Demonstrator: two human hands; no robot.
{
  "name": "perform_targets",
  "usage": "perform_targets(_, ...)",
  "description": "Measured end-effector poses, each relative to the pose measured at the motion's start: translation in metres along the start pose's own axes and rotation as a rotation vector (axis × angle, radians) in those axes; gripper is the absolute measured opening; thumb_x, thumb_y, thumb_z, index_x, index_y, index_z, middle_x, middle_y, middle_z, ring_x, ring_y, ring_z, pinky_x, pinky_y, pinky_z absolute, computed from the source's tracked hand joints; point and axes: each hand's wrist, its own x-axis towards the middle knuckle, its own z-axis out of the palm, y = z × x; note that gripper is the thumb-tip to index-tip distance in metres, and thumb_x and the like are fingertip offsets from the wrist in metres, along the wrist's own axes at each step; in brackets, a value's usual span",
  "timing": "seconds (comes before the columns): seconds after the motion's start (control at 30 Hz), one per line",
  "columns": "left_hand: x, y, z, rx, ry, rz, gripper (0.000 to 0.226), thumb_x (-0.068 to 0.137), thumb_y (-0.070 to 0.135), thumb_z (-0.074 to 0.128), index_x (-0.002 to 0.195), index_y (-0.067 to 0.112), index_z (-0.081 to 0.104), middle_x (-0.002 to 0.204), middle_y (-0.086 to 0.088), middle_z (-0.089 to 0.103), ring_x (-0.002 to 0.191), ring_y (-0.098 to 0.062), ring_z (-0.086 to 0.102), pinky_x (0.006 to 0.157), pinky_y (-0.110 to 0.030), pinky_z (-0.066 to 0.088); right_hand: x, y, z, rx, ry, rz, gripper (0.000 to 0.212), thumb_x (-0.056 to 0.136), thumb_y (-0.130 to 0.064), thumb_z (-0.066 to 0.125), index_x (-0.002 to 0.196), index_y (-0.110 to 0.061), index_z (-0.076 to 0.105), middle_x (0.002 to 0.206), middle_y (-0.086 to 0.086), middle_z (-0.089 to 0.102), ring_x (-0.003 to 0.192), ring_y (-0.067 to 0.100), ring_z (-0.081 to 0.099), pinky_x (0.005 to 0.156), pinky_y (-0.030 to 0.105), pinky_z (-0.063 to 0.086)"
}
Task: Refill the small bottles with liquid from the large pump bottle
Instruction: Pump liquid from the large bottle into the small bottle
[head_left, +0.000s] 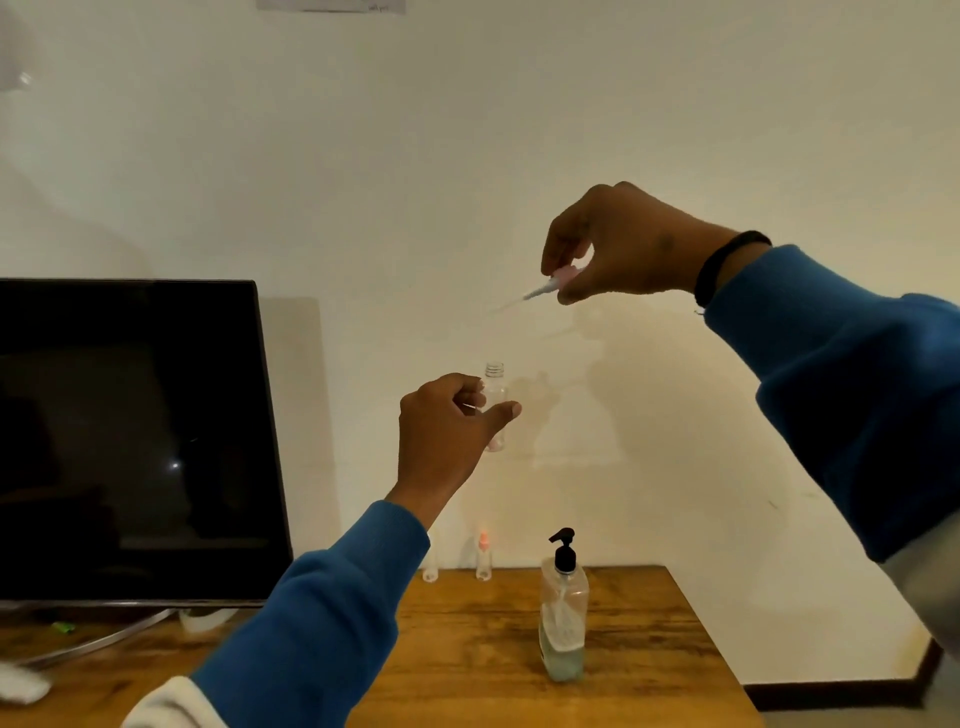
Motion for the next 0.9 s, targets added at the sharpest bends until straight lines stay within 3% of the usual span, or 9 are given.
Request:
perform_targets(0.13,-0.005,-0.009,0.002,-0.022,0.041,0.006,0.043,0.075,0.044,0.084,0.106,0.016,0.073,0.089,0.010,0.070,0.078,-0.004,0.067,0.066,-0.006,0.049,-0.014,0.007,0.032,0.080,0.078,0.060,0.019,0.073,-0.024,0.083,0.089,-0.018,0.073,0.082,-0.007,0.071,0.071,-0.001,0.058,0.064,0.015,0.046)
perform_targets(0.27,-0.012,-0.028,0.005,-0.043,0.038,-0.009,0.045,0.076,0.042,0.084,0.110,0.015,0.072,0.095,0.008,0.071,0.082,-0.005,0.067,0.067,-0.005,0.051,-0.026,0.015,0.082,0.233,0.123,0.166,0.018,0.073,-0.024,0.085,0.085,-0.017,0.073,0.075,-0.006,0.071,0.064,0.003,0.063,0.051,0.004,0.041)
perform_targets(0.4,-0.023,-0.055,0.010,-0.047,0.012,-0.057,0.045,0.075,0.037,0.086,0.111,0.015,0.072,0.094,0.008,0.071,0.085,-0.005,0.068,0.070,-0.006,0.051,-0.037,0.018,0.144,0.375,0.155,0.288,0.024,0.071,-0.028,0.086,0.086,-0.016,0.073,0.075,-0.006,0.070,0.069,0.006,0.067,0.060,0.011,0.051)
perform_targets(0.5,-0.036,-0.080,0.013,-0.047,-0.017,-0.109,0.042,0.074,0.033,0.087,0.109,0.017,0.072,0.093,0.009,0.071,0.086,-0.005,0.067,0.070,-0.006,0.050,-0.046,0.015,0.195,0.486,0.170,0.358,0.021,0.072,-0.027,0.086,0.083,-0.014,0.073,0.069,-0.006,0.070,0.061,0.006,0.068,0.058,0.010,0.052)
perform_targets(0.73,-0.066,-0.155,0.025,-0.014,-0.068,-0.230,0.038,0.072,0.027,0.089,0.104,0.018,0.071,0.091,0.014,0.067,0.086,-0.004,0.066,0.069,-0.006,0.049,-0.056,-0.001,0.326,0.618,0.116,0.522,0.022,0.073,-0.033,0.084,0.081,-0.016,0.073,0.077,-0.006,0.070,0.074,0.008,0.065,0.069,0.020,0.053)
perform_targets(0.9,-0.092,-0.214,0.038,0.024,-0.108,-0.337,0.042,0.070,0.024,0.090,0.107,0.015,0.072,0.095,0.009,0.071,0.088,-0.004,0.067,0.072,-0.009,0.052,-0.074,-0.020,0.416,0.684,0.038,0.634,0.023,0.073,-0.032,0.083,0.083,-0.015,0.072,0.075,-0.006,0.066,0.069,0.006,0.061,0.058,0.012,0.046)
